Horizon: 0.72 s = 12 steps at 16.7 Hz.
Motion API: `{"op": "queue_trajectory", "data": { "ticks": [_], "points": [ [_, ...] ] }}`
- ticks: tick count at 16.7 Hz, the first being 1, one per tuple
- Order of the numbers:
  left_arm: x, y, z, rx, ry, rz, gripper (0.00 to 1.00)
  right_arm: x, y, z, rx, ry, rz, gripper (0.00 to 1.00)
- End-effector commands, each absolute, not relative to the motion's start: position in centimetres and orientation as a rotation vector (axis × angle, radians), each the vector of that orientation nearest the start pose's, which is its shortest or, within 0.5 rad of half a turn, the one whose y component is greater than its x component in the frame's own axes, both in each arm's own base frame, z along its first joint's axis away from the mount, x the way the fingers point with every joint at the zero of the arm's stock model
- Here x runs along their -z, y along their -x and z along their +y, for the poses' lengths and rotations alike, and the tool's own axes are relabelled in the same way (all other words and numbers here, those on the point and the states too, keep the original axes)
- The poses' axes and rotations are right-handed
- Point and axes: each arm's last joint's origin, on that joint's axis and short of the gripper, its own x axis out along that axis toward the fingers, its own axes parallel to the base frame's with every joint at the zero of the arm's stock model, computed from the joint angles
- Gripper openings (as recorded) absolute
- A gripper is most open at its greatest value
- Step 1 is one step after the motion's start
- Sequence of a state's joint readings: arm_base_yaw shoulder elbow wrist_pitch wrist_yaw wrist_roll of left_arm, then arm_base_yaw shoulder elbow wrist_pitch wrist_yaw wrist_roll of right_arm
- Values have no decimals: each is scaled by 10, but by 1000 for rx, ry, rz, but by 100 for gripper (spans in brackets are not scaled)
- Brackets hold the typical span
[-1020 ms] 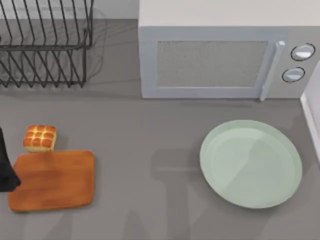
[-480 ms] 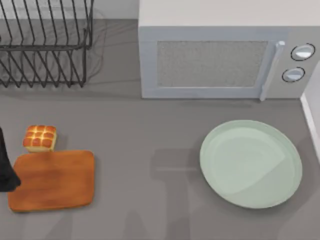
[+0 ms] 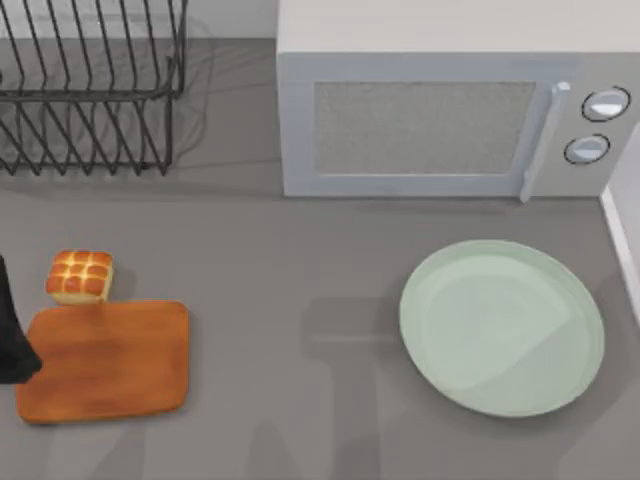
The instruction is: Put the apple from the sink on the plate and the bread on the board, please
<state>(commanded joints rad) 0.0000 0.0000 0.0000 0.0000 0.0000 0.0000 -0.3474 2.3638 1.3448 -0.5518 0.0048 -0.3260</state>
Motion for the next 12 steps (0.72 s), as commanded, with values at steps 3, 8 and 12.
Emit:
{"op": "queue_trajectory", "data": {
  "ticks": [3,8,12],
  "points": [
    [-160,-106,-1,0,0,0,100,-9,-371,-131,8,-8,1571,47],
    [-160,-106,-1,0,0,0,100,-9,-371,-131,8,-8,1571,10],
    [-160,-106,-1,0,0,0,100,-9,-371,-131,8,-8,1571,0]
  ]
}}
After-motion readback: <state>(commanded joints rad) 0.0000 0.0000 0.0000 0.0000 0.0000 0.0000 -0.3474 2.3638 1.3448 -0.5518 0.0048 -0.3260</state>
